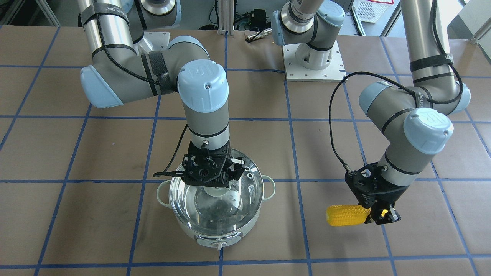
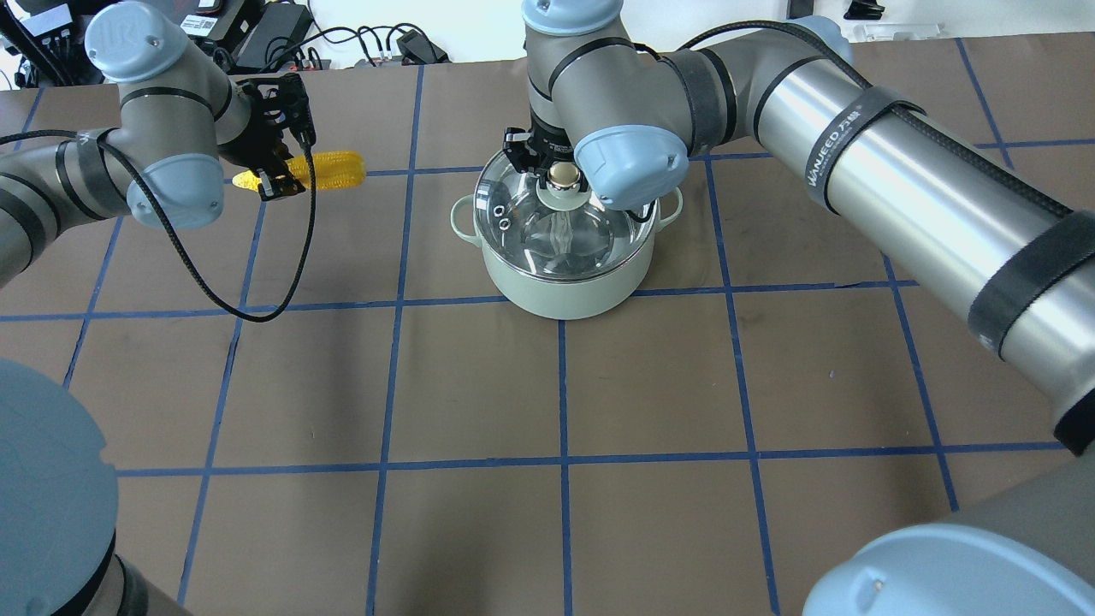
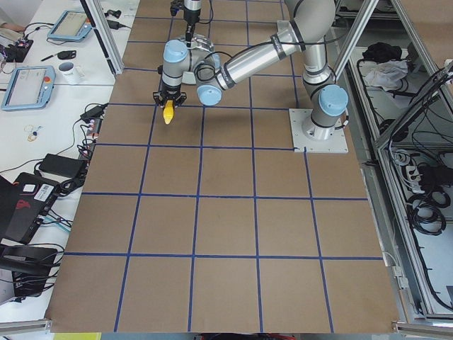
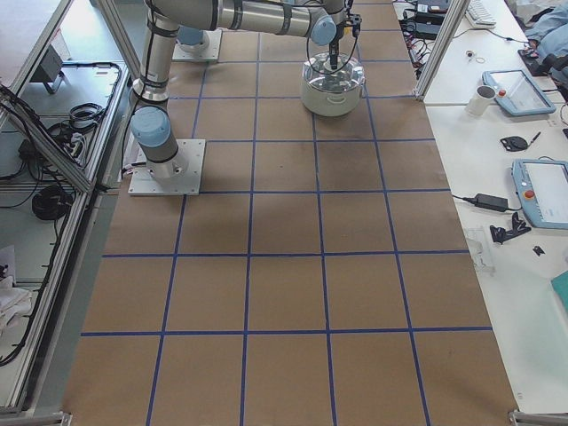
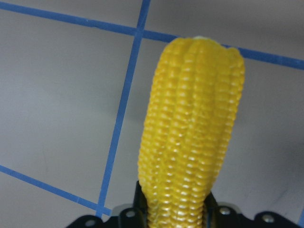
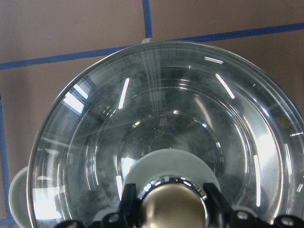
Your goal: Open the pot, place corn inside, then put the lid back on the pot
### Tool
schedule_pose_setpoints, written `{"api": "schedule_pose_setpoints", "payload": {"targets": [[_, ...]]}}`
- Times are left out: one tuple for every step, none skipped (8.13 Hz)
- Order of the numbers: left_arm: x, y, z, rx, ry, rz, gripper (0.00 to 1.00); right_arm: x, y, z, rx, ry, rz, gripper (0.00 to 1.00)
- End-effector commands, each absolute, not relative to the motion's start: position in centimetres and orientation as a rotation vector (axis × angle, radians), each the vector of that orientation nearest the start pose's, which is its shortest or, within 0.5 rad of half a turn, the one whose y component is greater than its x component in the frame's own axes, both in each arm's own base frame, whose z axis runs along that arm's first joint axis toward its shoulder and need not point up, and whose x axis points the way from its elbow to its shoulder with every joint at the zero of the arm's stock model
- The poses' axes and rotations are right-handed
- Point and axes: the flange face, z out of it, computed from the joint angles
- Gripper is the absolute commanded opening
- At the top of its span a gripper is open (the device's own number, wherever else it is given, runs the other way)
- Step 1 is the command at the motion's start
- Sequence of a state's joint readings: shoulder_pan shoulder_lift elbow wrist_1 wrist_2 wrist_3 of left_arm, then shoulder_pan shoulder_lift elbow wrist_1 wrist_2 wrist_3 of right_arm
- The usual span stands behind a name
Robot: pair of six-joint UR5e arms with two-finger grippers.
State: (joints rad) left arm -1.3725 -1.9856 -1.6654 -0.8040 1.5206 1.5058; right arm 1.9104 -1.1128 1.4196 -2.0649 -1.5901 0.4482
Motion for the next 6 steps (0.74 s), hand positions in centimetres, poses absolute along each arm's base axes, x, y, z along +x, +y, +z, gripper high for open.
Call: {"api": "schedule_pose_setpoints", "payload": {"targets": [[-2.5,-64.1,31.7,1.837,2.331,-0.362,0.00,34.8,-59.6,35.2,0.162,3.072,-0.295,0.32],[-3.8,-63.8,32.8,1.852,2.308,-0.379,0.00,34.2,-58.9,37.4,0.160,3.067,-0.315,0.32],[-5.2,-63.3,33.8,1.870,2.289,-0.390,0.00,33.1,-57.4,40.1,0.120,3.082,-0.292,0.32],[-6.0,-63.1,34.0,1.883,2.275,-0.386,0.00,31.6,-56.3,42.5,0.113,3.083,-0.302,0.32],[-6.6,-63.0,34.0,1.894,2.269,-0.391,0.00,29.8,-55.3,44.6,0.096,3.094,-0.281,0.32],[-7.9,-62.7,35.1,1.909,2.247,-0.423,0.00,27.3,-54.4,46.3,0.073,3.115,-0.244,0.32]]}}
